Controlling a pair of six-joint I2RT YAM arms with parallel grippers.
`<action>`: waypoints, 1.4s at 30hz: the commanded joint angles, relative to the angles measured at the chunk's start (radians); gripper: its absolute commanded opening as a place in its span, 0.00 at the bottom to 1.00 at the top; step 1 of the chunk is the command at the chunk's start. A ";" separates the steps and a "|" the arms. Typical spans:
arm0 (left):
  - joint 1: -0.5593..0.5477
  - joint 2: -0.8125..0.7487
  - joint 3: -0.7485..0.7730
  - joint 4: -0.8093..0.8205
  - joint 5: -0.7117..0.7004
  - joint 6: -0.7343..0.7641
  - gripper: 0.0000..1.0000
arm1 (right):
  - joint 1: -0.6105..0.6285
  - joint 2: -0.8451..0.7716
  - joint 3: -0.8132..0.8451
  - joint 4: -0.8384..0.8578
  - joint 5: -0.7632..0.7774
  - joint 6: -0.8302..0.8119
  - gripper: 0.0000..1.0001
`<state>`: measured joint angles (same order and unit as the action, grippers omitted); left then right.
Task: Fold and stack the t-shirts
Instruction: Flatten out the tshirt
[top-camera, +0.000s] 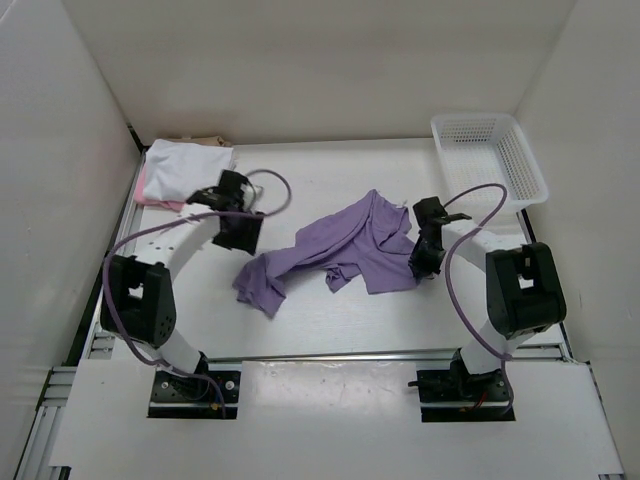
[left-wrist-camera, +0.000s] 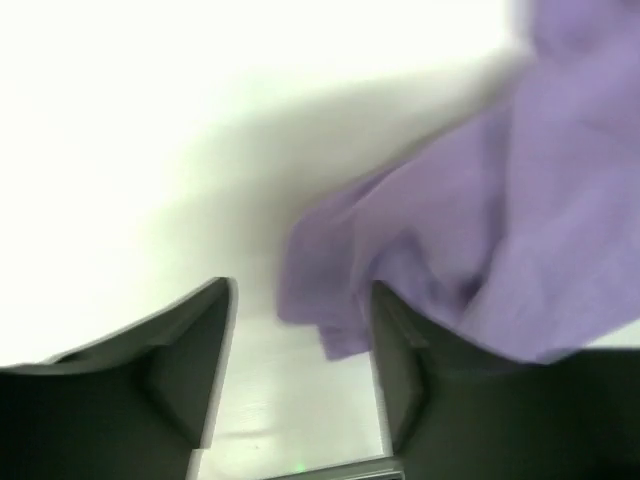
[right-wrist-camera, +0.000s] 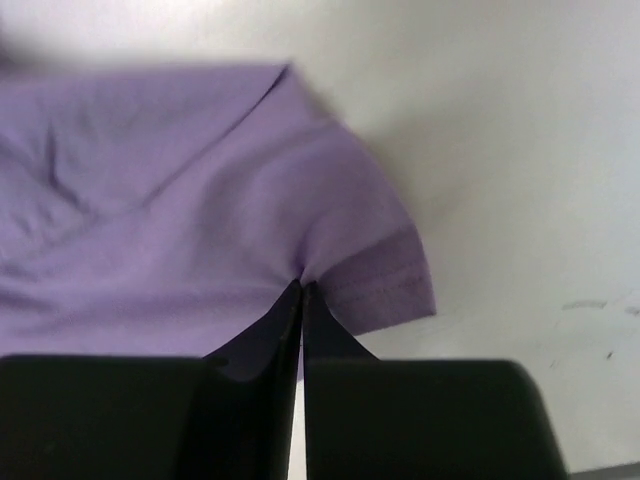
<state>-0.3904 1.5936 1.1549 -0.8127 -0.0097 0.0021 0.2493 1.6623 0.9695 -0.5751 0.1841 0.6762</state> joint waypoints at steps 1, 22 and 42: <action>0.145 -0.035 0.089 -0.118 0.013 -0.002 0.73 | 0.056 -0.045 -0.058 -0.026 -0.044 0.003 0.07; -0.215 -0.233 -0.443 -0.010 -0.315 -0.002 0.78 | 0.051 -0.184 -0.115 -0.097 -0.031 0.006 0.53; 0.105 -0.221 0.226 -0.325 0.003 -0.002 0.10 | -0.071 -0.212 -0.190 -0.032 -0.040 0.005 0.00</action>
<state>-0.3908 1.4635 1.1374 -1.0176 -0.1562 0.0036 0.2161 1.5272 0.8272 -0.5941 0.1001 0.6922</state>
